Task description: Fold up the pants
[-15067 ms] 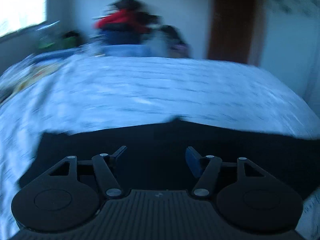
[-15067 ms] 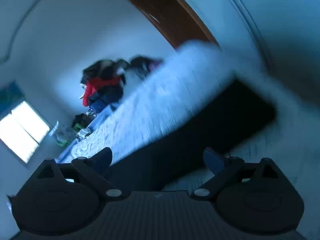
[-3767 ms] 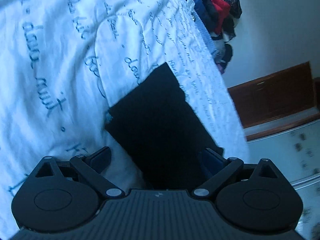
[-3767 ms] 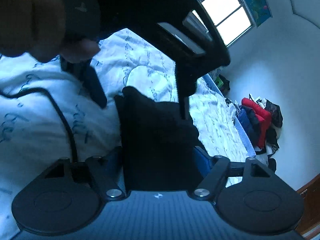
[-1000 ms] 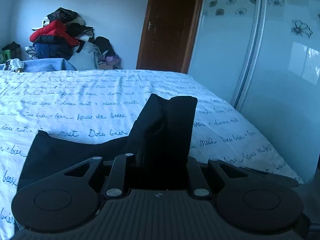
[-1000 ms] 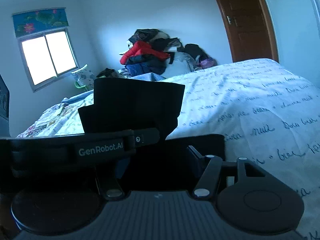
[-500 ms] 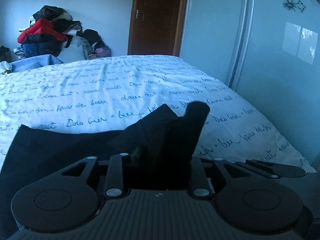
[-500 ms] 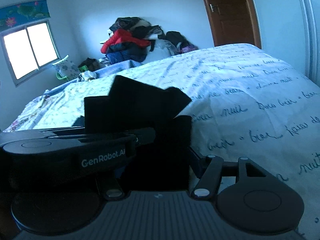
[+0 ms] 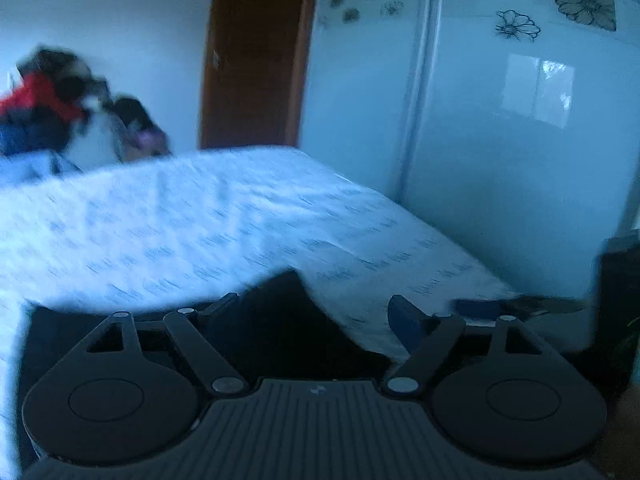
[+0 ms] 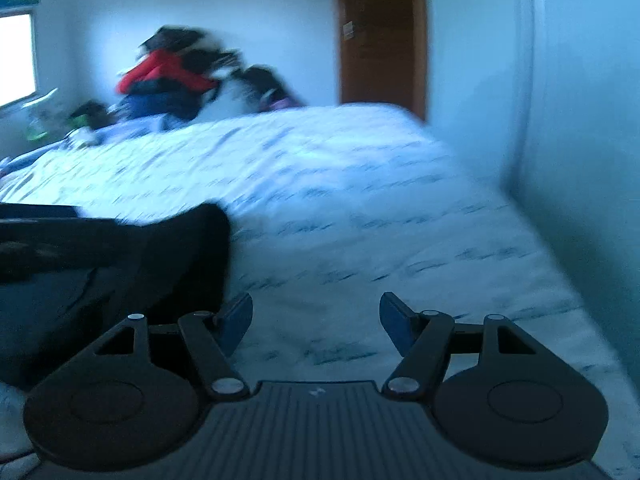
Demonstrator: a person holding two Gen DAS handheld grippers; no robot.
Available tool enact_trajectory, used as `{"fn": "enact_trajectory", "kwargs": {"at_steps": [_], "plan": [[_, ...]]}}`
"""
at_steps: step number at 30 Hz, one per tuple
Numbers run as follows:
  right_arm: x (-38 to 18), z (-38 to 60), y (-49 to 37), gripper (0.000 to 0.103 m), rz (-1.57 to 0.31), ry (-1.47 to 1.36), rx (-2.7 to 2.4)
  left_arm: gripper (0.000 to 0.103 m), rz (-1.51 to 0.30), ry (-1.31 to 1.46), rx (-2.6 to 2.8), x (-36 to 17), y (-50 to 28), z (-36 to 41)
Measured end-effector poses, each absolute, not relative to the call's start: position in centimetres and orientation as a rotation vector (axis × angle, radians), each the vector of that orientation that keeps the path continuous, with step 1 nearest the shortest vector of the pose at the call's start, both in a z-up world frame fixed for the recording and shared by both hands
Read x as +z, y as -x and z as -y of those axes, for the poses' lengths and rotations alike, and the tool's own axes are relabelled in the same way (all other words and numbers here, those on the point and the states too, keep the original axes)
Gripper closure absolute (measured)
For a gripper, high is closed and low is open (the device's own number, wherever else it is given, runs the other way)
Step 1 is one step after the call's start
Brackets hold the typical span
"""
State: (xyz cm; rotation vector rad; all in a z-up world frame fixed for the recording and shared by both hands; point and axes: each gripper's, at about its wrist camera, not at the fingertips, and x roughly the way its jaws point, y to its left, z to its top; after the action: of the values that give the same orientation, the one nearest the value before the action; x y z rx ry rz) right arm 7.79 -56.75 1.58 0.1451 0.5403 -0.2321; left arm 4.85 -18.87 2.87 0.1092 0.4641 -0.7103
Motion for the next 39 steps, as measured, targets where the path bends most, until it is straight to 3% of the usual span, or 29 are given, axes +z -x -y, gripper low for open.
{"fn": "enact_trajectory", "kwargs": {"at_steps": [6,9,14,16,18,19,21,29,36,38,39], "plan": [[3.1,56.9,-8.1,0.033,-0.459,-0.305,-0.049,0.026,-0.508,-0.18,-0.37,2.8,-10.4,14.4],[2.9,56.0,-10.5,0.033,-0.48,-0.363,0.109,0.032,-0.594,-0.148,-0.263,1.7,-13.7,11.9],[1.9,55.5,-15.7,0.033,-0.554,-0.39,0.188,0.031,-0.646,-0.151,-0.201,0.3,-15.5,10.0],[1.4,55.6,-16.9,0.06,-0.577,-0.429,0.212,0.031,-0.659,-0.177,-0.196,-0.5,-15.9,10.0],[1.2,55.6,-17.0,0.071,-0.594,-0.409,0.174,0.028,-0.669,-0.193,-0.179,-1.3,-16.1,9.8],[1.1,55.8,-16.8,0.082,-0.591,-0.41,0.171,0.028,-0.673,-0.188,-0.173,-1.7,-16.3,9.6],[0.9,56.3,-16.2,0.088,-0.583,-0.427,0.149,0.026,-0.688,-0.18,-0.161,-2.1,-16.8,9.4],[1.0,56.4,-14.1,0.088,-0.584,-0.381,0.079,0.026,-0.634,-0.207,-0.136,-1.3,-15.1,9.6],[1.5,59.1,-8.9,0.086,-0.481,-0.653,0.163,0.026,-0.608,-0.144,-0.197,-0.2,-10.9,8.3],[1.1,58.5,-8.5,0.074,-0.52,-0.669,0.219,0.026,-0.62,-0.128,-0.213,-0.2,-10.0,8.3],[0.8,58.2,-8.3,0.063,-0.535,-0.662,0.225,0.026,-0.626,-0.117,-0.228,-0.3,-9.6,8.3]]}}
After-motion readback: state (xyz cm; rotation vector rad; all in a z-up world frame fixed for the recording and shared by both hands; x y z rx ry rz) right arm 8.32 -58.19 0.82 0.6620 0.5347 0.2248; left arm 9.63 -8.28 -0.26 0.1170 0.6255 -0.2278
